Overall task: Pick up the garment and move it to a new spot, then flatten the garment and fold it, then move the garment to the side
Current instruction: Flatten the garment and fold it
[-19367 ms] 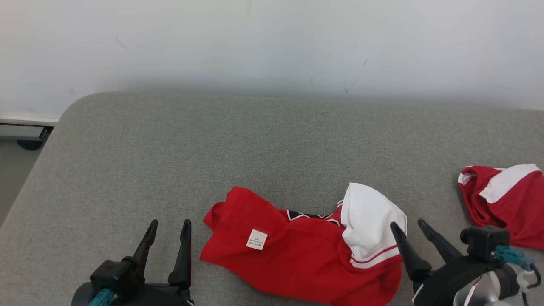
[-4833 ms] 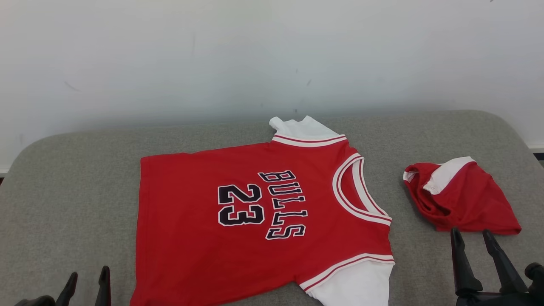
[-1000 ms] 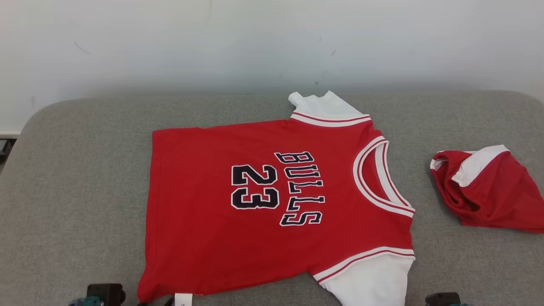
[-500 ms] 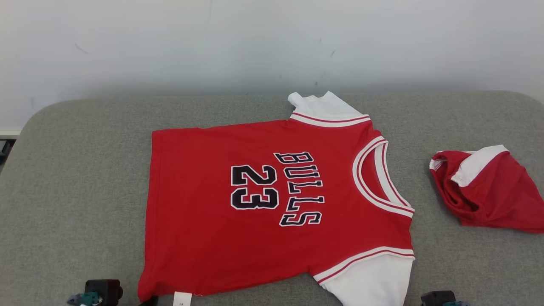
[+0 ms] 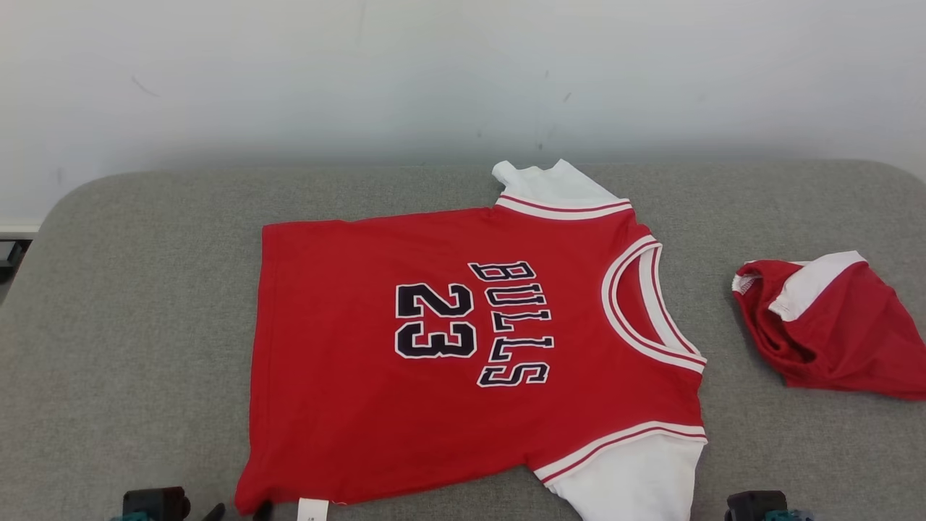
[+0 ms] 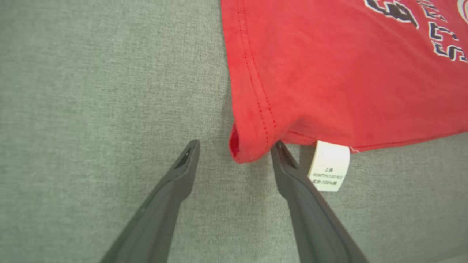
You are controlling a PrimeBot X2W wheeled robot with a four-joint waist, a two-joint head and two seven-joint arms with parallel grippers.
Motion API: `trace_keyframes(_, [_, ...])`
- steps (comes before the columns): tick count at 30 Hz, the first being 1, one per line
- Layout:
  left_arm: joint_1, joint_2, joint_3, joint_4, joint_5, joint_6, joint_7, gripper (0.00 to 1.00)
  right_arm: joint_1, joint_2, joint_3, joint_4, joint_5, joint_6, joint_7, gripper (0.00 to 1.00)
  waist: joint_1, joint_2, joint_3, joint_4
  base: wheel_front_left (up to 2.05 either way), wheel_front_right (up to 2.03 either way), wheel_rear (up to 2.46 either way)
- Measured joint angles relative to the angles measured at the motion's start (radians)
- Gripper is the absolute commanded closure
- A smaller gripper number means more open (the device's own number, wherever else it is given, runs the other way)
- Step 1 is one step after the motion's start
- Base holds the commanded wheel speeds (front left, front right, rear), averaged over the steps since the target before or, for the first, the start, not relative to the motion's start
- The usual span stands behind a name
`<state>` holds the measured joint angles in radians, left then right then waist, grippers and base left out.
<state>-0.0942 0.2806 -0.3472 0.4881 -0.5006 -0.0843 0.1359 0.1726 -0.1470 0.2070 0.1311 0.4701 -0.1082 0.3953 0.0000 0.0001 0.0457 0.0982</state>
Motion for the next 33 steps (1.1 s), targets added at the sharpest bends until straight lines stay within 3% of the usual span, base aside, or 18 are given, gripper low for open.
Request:
trace_keyframes(9, [0.025, 0.024, 0.0, -0.064, 0.046, 0.015, -0.041, 0.0, 0.006, -0.003, -0.01, -0.011, 0.005, 0.0, -0.007, 0.0, 0.0, 0.0, 0.007, 0.003, 0.0, 0.0, 0.0])
trace_keyframes(17, [-0.008, 0.009, -0.016, -0.06, 0.033, 0.003, -0.042, 0.0, -0.005, 0.003, 0.001, 0.002, 0.005, -0.002, 0.002, 0.0, 0.0, 0.0, 0.015, -0.001, 0.0, 0.0, 0.0])
trace_keyframes(18, [-0.012, 0.003, -0.019, -0.056, 0.03, 0.0, -0.038, 0.42, -0.01, 0.005, 0.003, 0.007, 0.005, -0.002, 0.007, 0.0, 0.0, 0.0, 0.016, -0.002, 0.0, 0.0, 0.0])
trace_keyframes(19, [-0.014, 0.002, -0.024, -0.053, 0.029, -0.006, -0.035, 0.65, -0.016, 0.007, 0.006, 0.013, 0.005, -0.002, 0.012, 0.08, 0.0, 0.0, 0.016, -0.003, 0.0, 0.0, 0.0])
trace_keyframes(20, [-0.014, 0.003, -0.026, -0.047, 0.025, -0.006, -0.035, 0.86, -0.02, 0.007, 0.009, 0.021, 0.005, -0.002, 0.013, 0.56, 0.0, 0.0, 0.017, -0.005, 0.0, 0.0, 0.0])
trace_keyframes(21, [-0.014, 0.003, -0.027, -0.044, 0.025, -0.009, -0.032, 1.0, -0.021, 0.007, 0.009, 0.025, 0.005, -0.002, 0.013, 1.0, 0.0, 0.0, 0.017, -0.006, 0.0, 0.0, 0.0])
trace_keyframes(33, [-0.005, 0.017, -0.024, -0.061, 0.016, -0.014, -0.034, 1.0, -0.017, 0.016, -0.034, -0.031, 0.075, 0.027, -0.008, 1.0, 0.0, 0.0, 0.012, -0.008, 0.0, 0.0, 0.0])
